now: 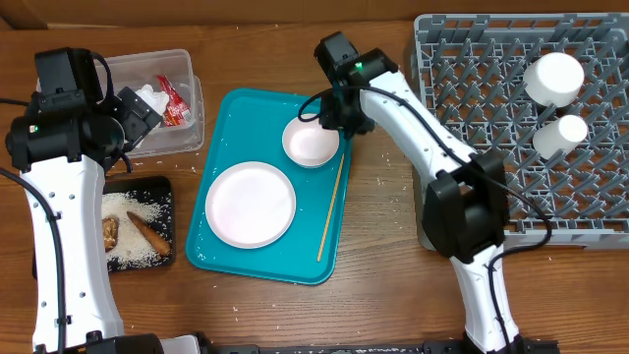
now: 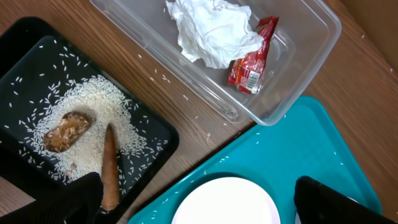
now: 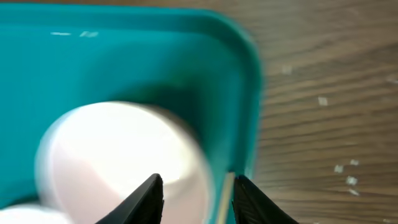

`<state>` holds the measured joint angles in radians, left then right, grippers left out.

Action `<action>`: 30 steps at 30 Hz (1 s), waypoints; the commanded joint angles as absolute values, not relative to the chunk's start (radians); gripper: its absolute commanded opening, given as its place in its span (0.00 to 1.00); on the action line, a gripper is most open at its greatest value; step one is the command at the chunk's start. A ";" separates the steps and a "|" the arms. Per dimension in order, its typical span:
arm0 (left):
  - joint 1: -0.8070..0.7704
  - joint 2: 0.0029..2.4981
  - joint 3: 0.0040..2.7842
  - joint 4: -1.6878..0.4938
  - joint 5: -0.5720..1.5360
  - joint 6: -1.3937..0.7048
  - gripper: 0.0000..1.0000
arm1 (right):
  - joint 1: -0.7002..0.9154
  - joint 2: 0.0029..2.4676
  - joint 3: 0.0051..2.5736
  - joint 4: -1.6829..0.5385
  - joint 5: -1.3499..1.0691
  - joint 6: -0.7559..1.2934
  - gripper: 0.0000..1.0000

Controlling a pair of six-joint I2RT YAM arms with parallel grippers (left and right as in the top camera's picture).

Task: Sort waste into correct bins and load items into the dishwasher
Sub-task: 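Grasp the pink bowl rim with the right gripper and lift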

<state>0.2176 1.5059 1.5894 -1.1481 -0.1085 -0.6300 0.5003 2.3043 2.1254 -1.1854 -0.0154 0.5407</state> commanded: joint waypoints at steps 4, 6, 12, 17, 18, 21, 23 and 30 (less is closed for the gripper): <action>0.216 1.505 1.591 -1.148 -0.107 -0.643 1.00 | 0.557 2.234 2.161 -1.113 -0.151 0.500 0.38; 0.215 1.505 1.591 -1.148 -0.107 -0.643 1.00 | 0.585 2.235 2.160 -1.080 -0.150 0.473 0.37; 0.215 1.505 1.591 -1.148 -0.107 -0.643 1.00 | 0.672 2.239 2.159 -1.047 0.020 0.434 0.37; 0.215 1.505 1.591 -1.148 -0.107 -0.643 1.00 | 0.705 2.274 2.159 -1.021 0.066 0.451 0.37; 0.215 1.505 1.591 -1.148 -0.107 -0.643 1.00 | 0.706 2.288 2.159 -1.019 0.067 0.463 0.37; 0.215 1.505 1.591 -1.148 -0.107 -0.643 1.00 | 0.708 2.326 2.159 -1.019 0.066 0.484 0.37; 0.215 1.505 1.591 -1.148 -0.107 -0.643 1.00 | 0.708 2.351 2.159 -1.019 0.065 0.487 0.38; 0.215 1.505 1.591 -1.148 -0.107 -0.643 1.00 | 0.708 2.399 2.159 -1.026 0.032 0.487 0.38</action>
<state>0.2176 1.5059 1.5894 -1.1481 -0.1085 -0.6300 0.7120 2.3878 2.1395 -1.0252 0.0380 0.4755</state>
